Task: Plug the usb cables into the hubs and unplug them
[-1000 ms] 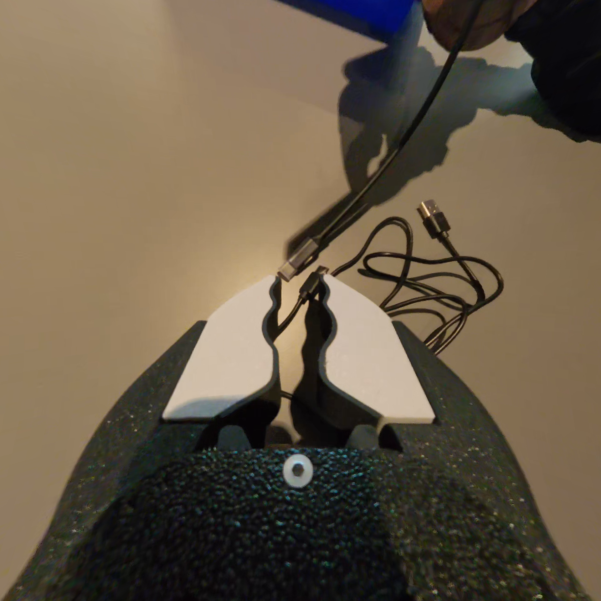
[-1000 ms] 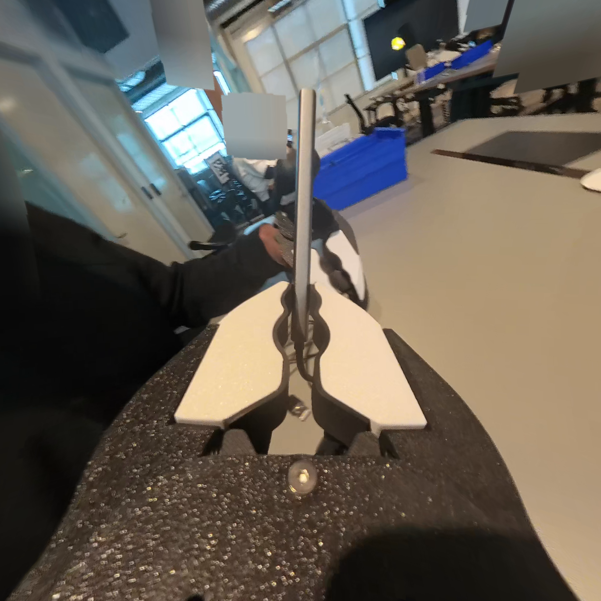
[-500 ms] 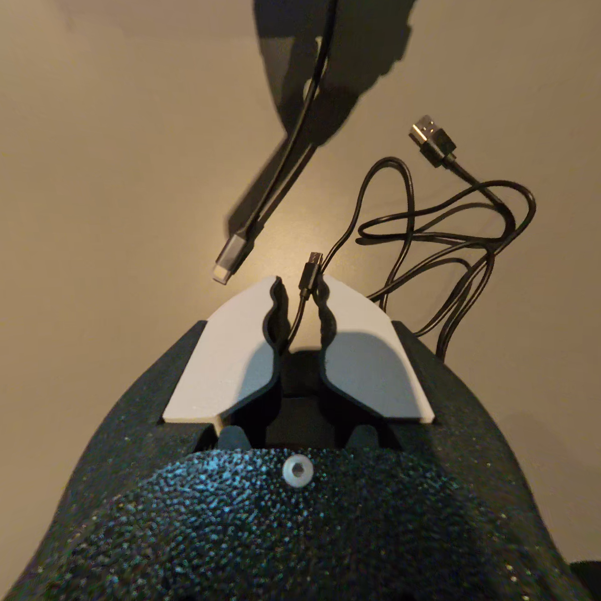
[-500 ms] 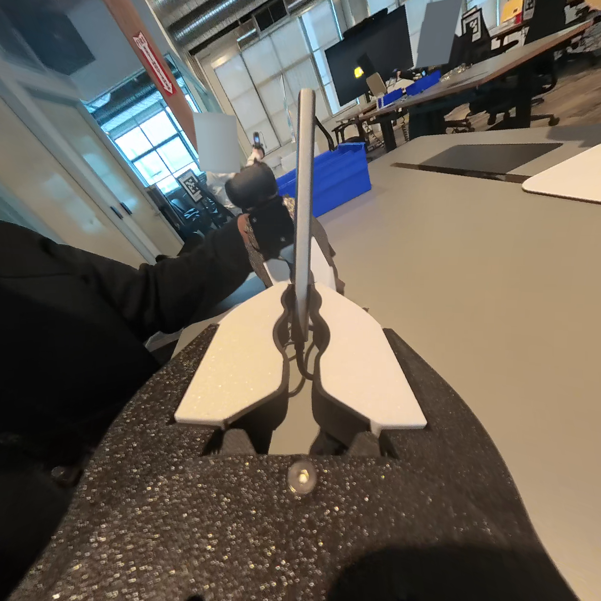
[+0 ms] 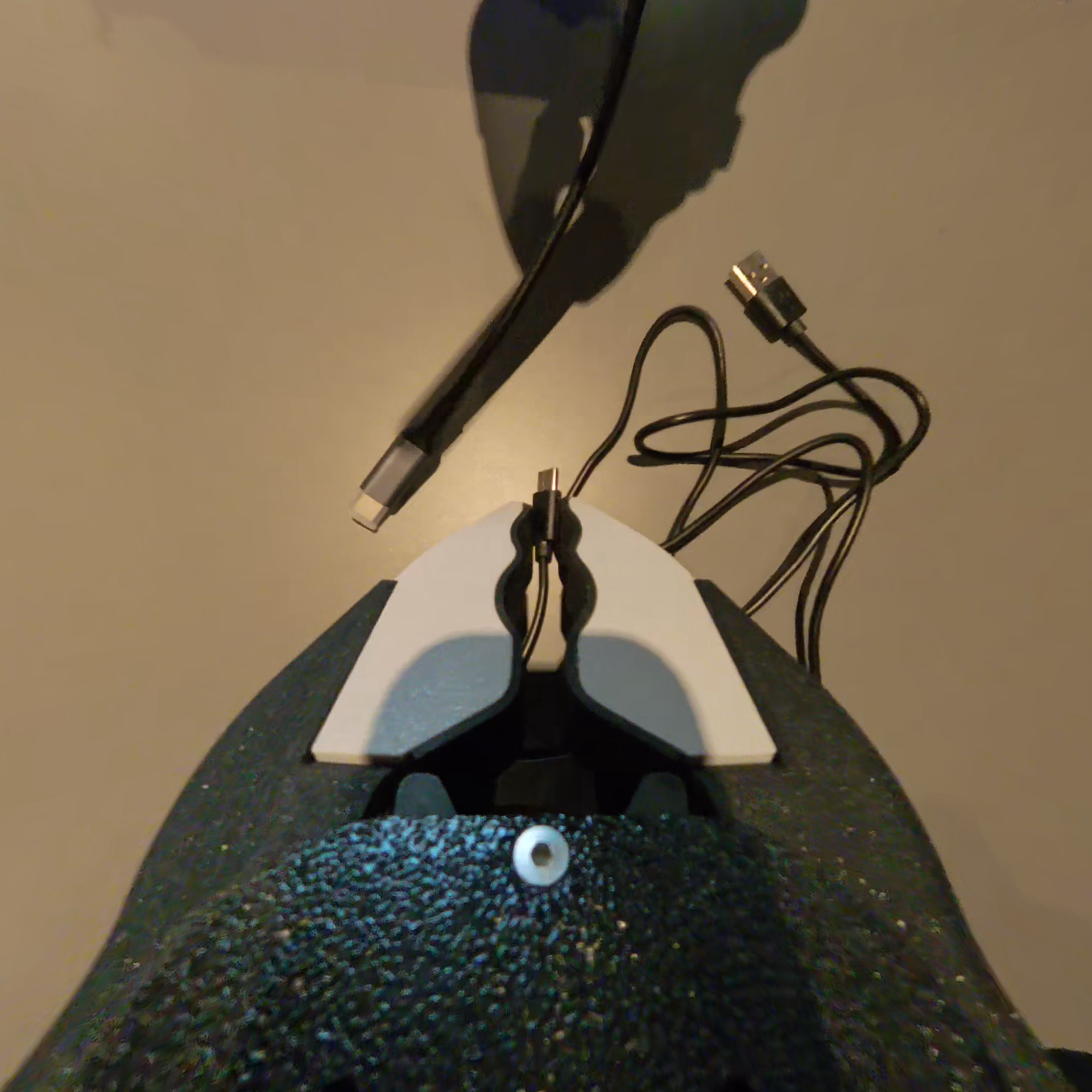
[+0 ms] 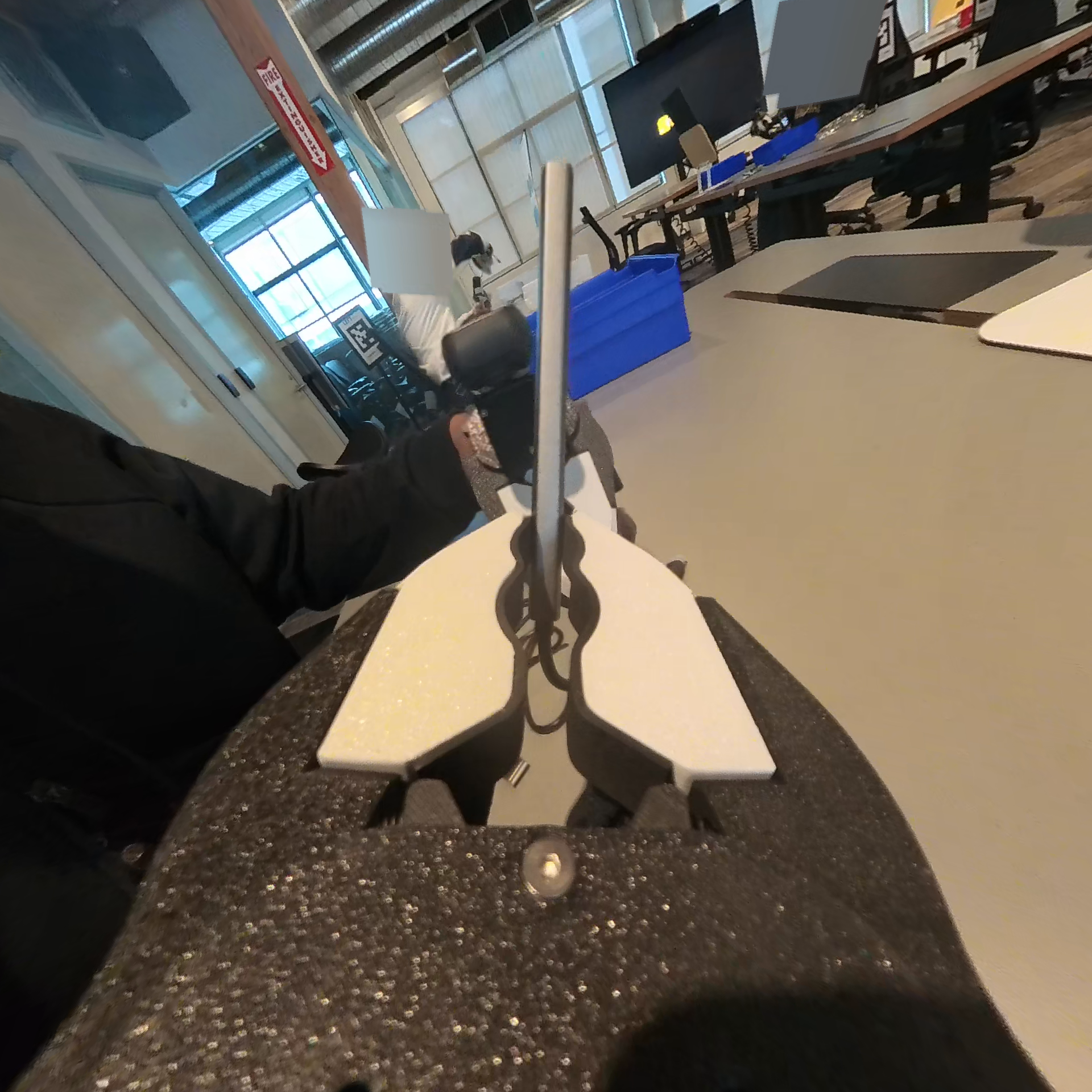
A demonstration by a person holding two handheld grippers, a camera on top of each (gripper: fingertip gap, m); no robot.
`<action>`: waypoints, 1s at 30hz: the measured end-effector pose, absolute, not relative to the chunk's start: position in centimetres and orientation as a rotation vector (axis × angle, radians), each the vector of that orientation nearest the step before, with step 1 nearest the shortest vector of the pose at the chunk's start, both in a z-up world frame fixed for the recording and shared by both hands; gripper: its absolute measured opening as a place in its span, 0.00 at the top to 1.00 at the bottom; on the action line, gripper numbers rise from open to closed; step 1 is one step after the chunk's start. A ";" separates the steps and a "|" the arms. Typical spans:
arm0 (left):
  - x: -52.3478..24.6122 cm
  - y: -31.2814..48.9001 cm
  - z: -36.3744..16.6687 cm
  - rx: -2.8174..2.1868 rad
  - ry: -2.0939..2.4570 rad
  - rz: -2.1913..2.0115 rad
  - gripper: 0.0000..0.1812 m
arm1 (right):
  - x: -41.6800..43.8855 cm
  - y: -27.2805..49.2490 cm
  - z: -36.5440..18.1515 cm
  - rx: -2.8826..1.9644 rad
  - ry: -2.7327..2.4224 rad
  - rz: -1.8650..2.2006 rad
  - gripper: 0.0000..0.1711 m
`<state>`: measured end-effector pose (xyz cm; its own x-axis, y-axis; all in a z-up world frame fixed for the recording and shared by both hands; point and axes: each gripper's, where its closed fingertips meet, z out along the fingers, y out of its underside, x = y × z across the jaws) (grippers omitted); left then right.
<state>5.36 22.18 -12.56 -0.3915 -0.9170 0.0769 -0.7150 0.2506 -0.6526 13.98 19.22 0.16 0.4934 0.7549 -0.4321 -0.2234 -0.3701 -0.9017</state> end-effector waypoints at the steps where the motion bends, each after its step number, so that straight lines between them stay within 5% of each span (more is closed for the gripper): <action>1: 5.3 22.1 -12.5 -1.521 2.192 -0.924 0.96 | 13.9 19.2 0.1 -1.639 -0.467 1.111 0.94; 30: 10.1 16.8 -1.1 -1.578 1.356 -2.182 0.97 | 11.6 17.9 1.2 -1.425 -0.446 1.503 0.94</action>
<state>10.14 16.79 -1.05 -0.4466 -0.5602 0.6977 -0.3772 -0.5892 -0.7145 11.56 17.85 1.23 0.1669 0.8211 -0.5458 -0.3904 -0.4533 -0.8013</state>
